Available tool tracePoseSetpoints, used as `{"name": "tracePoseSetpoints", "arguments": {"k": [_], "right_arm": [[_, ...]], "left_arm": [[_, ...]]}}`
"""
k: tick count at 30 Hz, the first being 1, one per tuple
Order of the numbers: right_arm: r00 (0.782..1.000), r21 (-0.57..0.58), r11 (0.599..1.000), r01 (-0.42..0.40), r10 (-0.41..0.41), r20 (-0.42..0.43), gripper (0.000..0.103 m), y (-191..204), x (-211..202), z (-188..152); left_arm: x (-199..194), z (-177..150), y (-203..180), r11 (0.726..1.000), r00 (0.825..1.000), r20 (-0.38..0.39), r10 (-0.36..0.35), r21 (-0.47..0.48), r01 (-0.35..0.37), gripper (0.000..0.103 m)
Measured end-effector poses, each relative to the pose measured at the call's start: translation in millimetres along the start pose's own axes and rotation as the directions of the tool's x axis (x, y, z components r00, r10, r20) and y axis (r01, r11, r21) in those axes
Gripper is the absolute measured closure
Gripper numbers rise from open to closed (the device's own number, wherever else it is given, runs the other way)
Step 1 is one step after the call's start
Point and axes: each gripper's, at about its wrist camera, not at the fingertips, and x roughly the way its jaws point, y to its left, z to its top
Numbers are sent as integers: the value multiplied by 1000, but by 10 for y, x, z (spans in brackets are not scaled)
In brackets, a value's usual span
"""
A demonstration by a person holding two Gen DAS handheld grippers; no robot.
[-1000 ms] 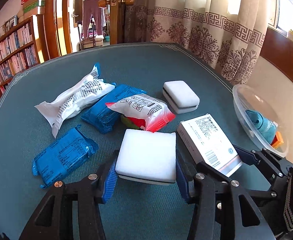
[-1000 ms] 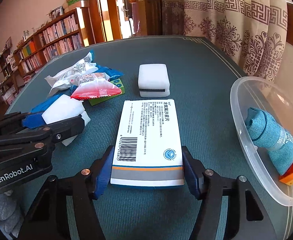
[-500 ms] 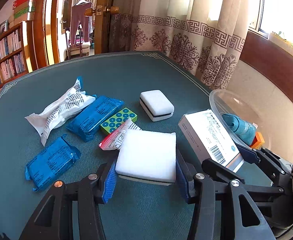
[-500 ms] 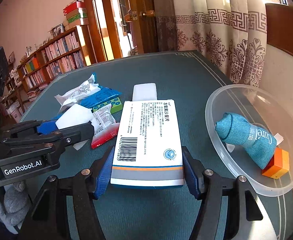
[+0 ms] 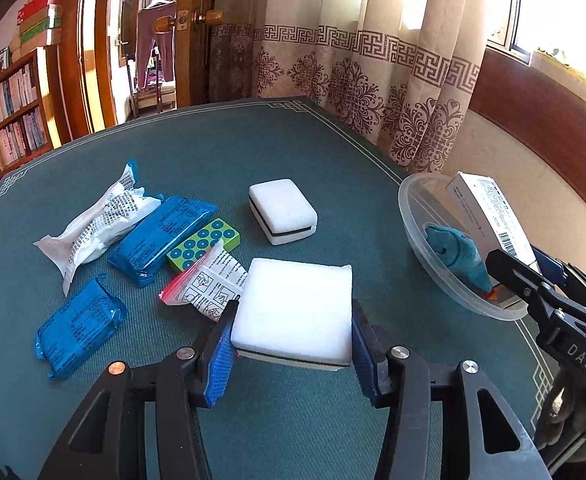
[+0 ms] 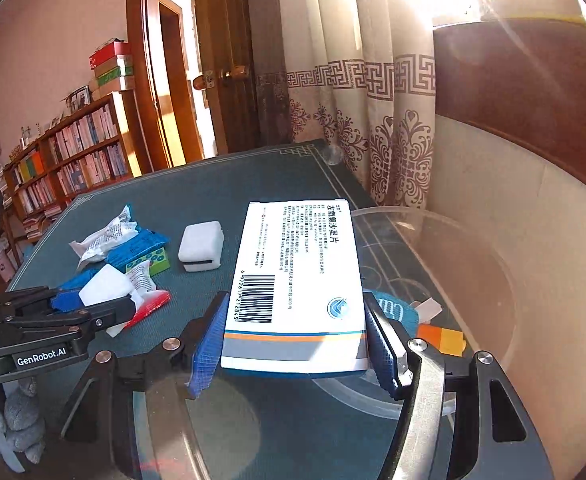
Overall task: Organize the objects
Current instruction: 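Carry the medicine box into the bowl while the left gripper carries the sponge toward it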
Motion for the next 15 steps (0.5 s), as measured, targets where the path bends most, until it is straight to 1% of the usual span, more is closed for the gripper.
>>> {"name": "tracePoseSetpoints", "arguments": {"k": [7,15], "right_arm": [[996,41,996,81,-82,17,38,-437,-45,68],[987,75,985,156,-157,11,38,-849,9,85]], "left_arm": [[7,84,-237,999,1000,1,-9,42,8,49],[51,203,-478,997,1000,-1,-24,77,24,49]]}}
